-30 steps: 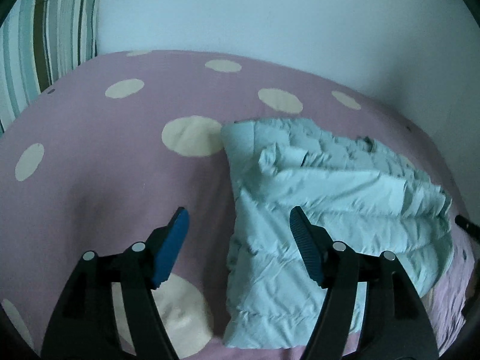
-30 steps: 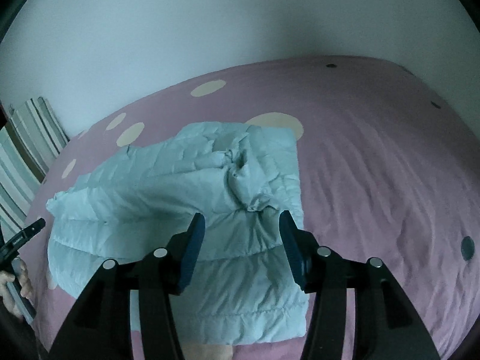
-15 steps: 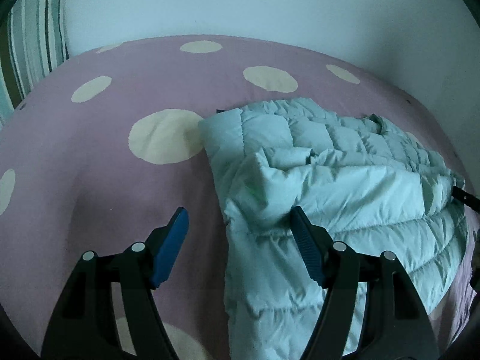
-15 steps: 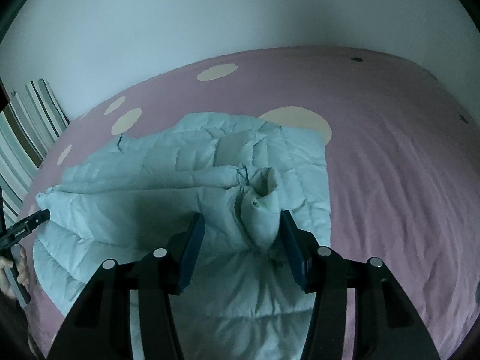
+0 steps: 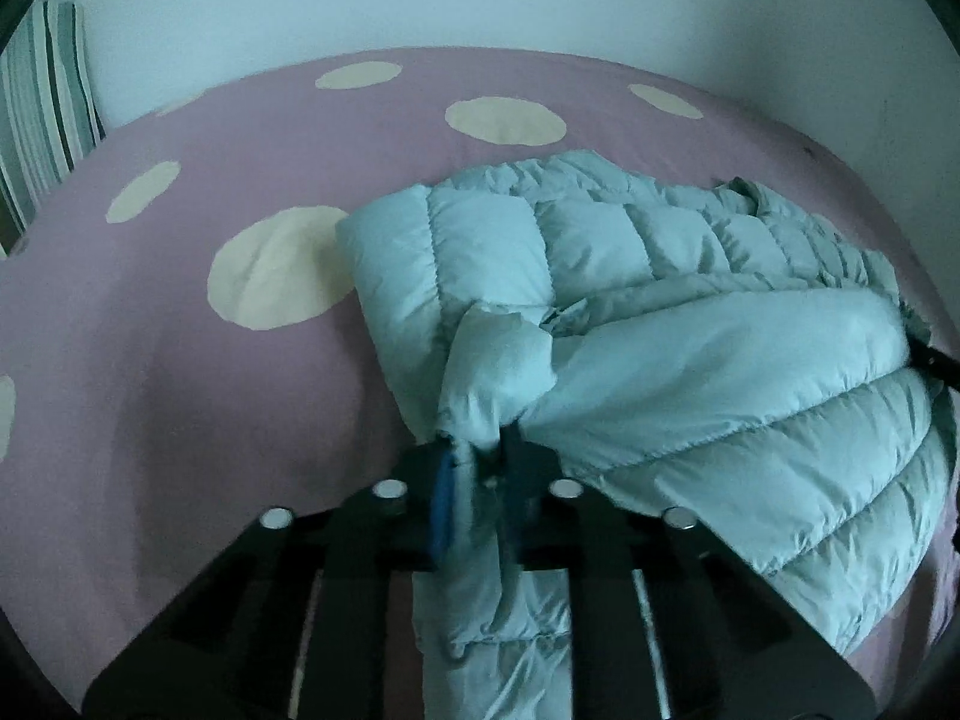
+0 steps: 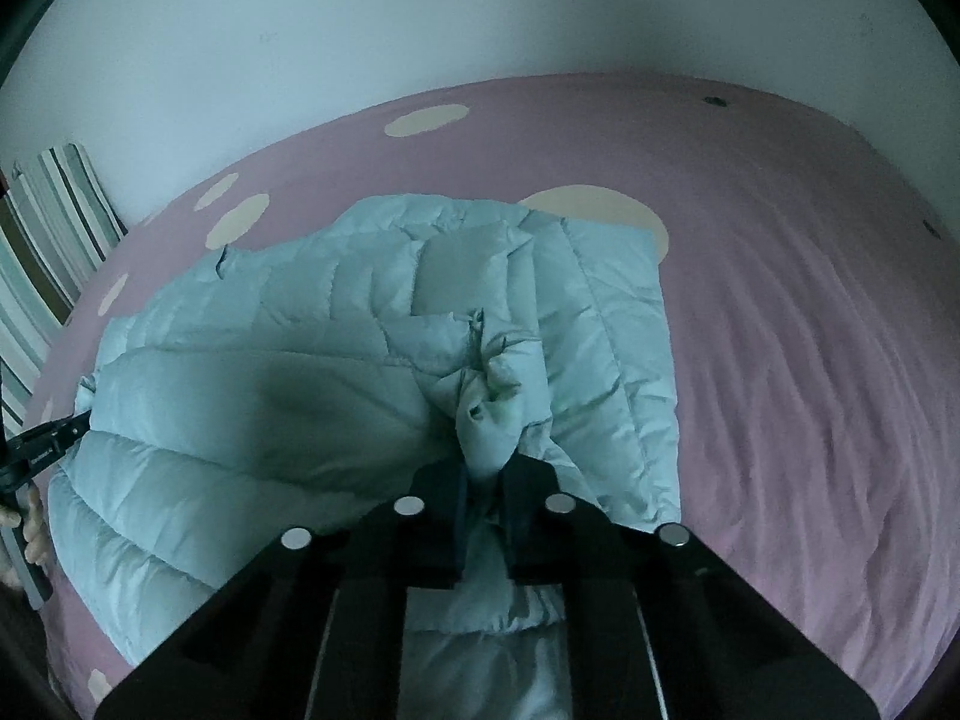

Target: Fold large clothes

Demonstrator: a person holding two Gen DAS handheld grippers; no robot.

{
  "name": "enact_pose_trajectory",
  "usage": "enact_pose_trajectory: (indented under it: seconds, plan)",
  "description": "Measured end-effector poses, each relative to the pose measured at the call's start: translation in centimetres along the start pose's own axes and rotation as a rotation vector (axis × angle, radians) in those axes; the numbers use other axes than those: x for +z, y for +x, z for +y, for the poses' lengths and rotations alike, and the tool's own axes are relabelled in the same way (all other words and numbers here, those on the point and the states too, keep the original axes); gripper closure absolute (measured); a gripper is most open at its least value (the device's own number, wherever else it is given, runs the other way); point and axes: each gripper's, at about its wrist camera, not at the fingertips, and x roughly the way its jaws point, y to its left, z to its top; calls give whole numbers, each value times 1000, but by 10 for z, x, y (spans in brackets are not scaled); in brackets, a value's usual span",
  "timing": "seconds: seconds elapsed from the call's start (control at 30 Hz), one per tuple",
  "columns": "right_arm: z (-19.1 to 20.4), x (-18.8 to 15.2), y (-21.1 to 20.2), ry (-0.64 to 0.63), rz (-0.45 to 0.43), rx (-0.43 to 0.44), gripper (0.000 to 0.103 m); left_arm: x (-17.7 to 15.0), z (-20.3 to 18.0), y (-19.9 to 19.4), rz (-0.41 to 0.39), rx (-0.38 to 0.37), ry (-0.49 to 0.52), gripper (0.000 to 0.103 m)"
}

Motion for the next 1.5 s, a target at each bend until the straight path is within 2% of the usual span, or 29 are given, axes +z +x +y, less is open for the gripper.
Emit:
enact_pose_trajectory:
  seconds: [0.1, 0.33, 0.47, 0.6, 0.77, 0.93, 1.07, 1.2, 1.5]
  plan:
    - [1, -4, -12, 10, -30, -4, 98, -1, -3, -12, -30, 15, 3, 99]
    - [3, -6, -55, 15, -131, 14, 98, 1, -6, -57, -135, 42, -3, 99]
    - [9, 9, -70, 2, -186, 17, 98, 15, -8, -76, -189, 47, -10, 99]
    - [10, 40, -62, 4, -212, 11, 98, 47, -7, -76, -217, 78, -12, 100]
    - [8, 87, -31, 33, -203, 2, 98, 100, -9, -50, -213, 127, -31, 100]
    - [8, 112, 20, 49, -124, -17, 98, 131, -9, 0, -134, 179, -41, 100]
    - [3, 108, 61, 55, -47, -45, 98, 128, -6, 42, -59, 204, -57, 100]
    - [0, 100, 87, 61, -6, -67, 98, 115, -7, 73, -16, 221, -53, 100]
    - [-1, 93, 119, 52, 25, -106, 98, 108, -10, 105, 9, 239, -41, 98]
